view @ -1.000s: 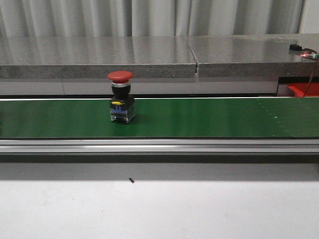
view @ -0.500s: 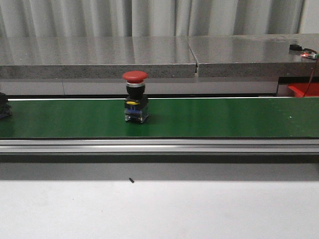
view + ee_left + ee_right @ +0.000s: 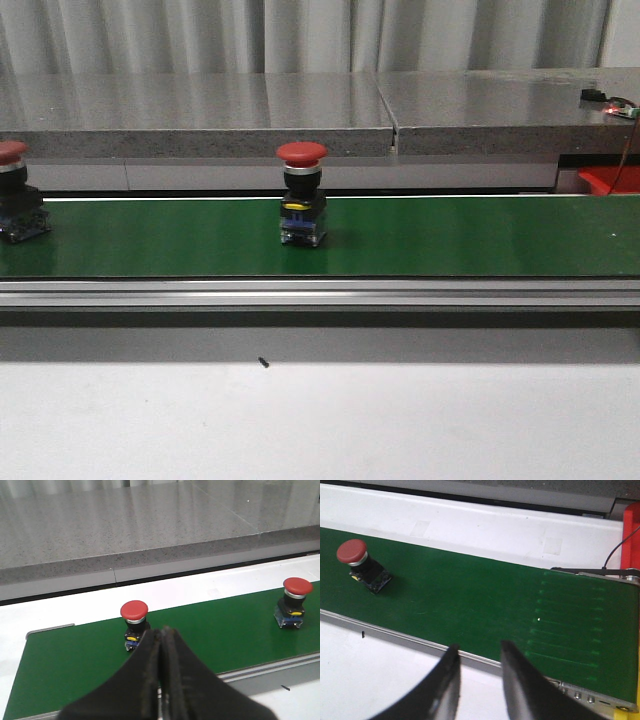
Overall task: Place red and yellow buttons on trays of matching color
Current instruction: 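Move the right gripper above the first red button riding the belt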
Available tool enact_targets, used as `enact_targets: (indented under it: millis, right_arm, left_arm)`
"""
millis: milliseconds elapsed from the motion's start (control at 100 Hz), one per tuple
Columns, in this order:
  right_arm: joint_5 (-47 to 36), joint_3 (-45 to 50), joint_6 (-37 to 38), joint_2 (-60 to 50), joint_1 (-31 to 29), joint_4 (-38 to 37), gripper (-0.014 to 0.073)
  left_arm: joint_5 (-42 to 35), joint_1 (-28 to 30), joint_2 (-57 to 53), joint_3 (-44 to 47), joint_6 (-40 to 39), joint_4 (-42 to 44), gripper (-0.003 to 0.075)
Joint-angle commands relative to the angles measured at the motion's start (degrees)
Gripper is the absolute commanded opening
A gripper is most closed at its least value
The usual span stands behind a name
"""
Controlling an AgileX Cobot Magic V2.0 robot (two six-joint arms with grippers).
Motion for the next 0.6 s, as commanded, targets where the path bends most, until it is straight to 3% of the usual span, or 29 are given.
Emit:
enact_targets:
  millis: [0, 120, 350, 590]
  right_arm:
    - [-2.53, -1.72, -0.56, -0.20, 0.09, 2.02, 0.0505]
    - [-2.13, -2.24, -0.77, 0.97, 0.16, 2.41, 0.0628]
    - [1.62, -7.41, -0.77, 7.44, 1.45, 2.75, 0.0629]
    - [0.52, -13.46, -0.83, 17.55, 10.11, 2.43, 0.0623]
  left_arm:
    - [-3.87, -0.20, 0.43, -1.37, -0.19, -1.38, -0.0020]
    - [-3.87, -0.20, 0.43, -1.37, -0.19, -1.38, -0.0020]
    - [-4.11, -0.20, 0.43, -1.37, -0.19, -1.38, -0.0020]
    - [-4.11, -0.20, 0.43, -1.37, -0.19, -1.38, -0.0020]
